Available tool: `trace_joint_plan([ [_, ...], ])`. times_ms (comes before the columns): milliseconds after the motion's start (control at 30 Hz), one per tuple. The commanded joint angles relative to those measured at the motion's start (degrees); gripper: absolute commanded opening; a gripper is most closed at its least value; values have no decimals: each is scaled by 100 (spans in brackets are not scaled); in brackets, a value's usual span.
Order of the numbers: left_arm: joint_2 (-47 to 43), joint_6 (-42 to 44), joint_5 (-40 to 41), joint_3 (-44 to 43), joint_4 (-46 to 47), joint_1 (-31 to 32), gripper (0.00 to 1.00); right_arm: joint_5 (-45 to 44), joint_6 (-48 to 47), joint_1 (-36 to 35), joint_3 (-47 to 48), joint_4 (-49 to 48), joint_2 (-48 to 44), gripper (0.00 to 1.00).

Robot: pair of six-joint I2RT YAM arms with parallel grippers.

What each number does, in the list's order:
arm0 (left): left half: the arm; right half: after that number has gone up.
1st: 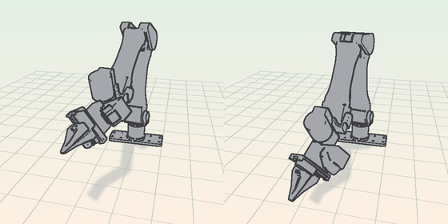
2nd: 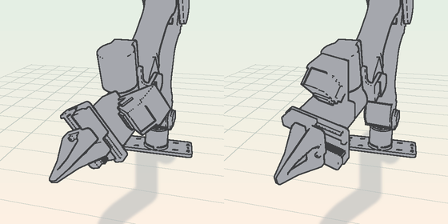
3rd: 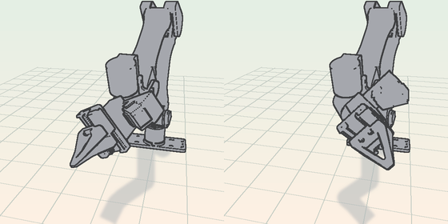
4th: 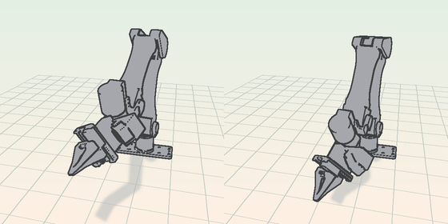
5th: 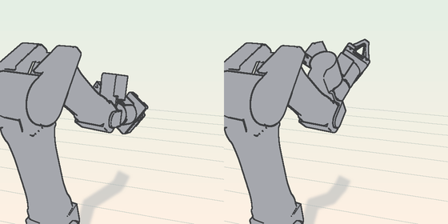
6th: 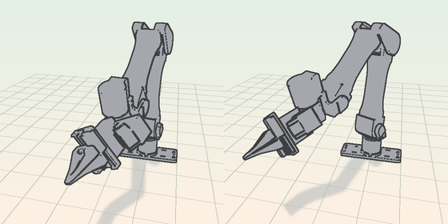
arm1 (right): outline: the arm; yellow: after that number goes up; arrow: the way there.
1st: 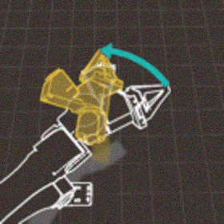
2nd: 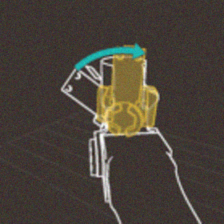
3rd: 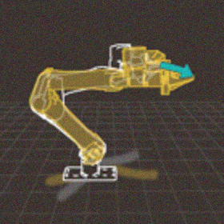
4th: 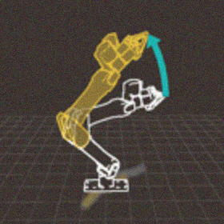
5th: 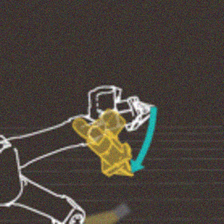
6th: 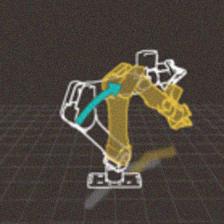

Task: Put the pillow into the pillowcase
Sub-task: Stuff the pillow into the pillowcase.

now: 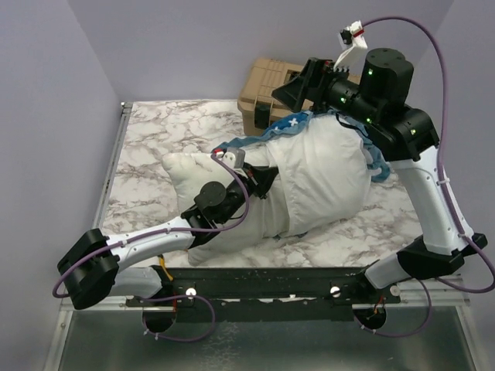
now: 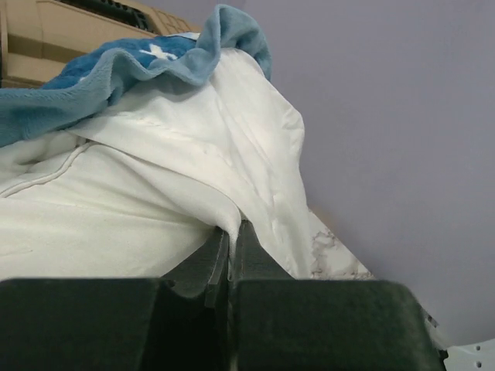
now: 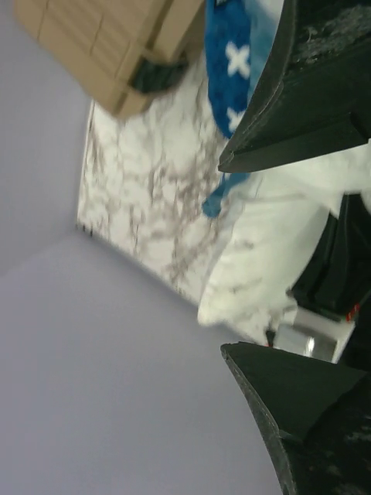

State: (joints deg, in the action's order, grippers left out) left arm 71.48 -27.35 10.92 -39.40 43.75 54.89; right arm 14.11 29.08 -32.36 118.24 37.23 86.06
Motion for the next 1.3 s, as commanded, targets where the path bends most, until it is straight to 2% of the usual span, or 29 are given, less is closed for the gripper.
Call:
trace_joint_plan([
  [0,-264,-30,118,158,87,48,0,-1714,-1387,272,115,2176,459,96],
  [167,-210,-35,-47,112,51,48,0,-2424,-1695,549,-495,2390,623,97],
  [367,-97,-148,-317,18,22,48,0,-2671,-1873,669,-865,1867,932,97],
  [433,-77,-196,-371,12,19,43,0,-2491,-1887,670,-763,1807,1117,94],
  [500,-73,-219,-388,11,11,52,0,-2309,-1816,670,-689,1779,1292,86],
  [533,-75,-218,-382,3,11,49,0,-2173,-1742,670,-685,1749,1341,79],
  [567,-81,-208,-374,2,11,52,0,-2020,-1681,670,-710,1689,1348,67],
  [633,-90,-180,-356,-15,2,52,0,-1664,-1581,670,-809,1489,1262,35],
  [700,-100,-145,-332,-12,-5,49,0,-1338,-1451,670,-780,1386,1164,11],
  [733,-100,-128,-316,-9,-6,51,0,-1110,-1380,672,-739,1343,1105,3],
  [833,-68,-93,-242,-19,-23,50,0,-522,-1176,670,-572,1322,925,0],
  [933,29,-78,-125,-27,-32,50,0,490,-725,670,-770,874,577,0],
  [1000,127,-39,-41,-56,-33,48,0,1302,-121,670,-1239,212,251,0],
  [1133,412,-30,36,-198,-24,48,0,2520,1774,670,-2886,-2075,-528,0],
  [1200,586,-41,-19,-301,-24,48,0,2762,2472,615,-3513,-2908,-792,0],
  [1267,749,-70,-94,-427,-16,48,0,2789,2763,530,-3799,-3187,-953,0],
])
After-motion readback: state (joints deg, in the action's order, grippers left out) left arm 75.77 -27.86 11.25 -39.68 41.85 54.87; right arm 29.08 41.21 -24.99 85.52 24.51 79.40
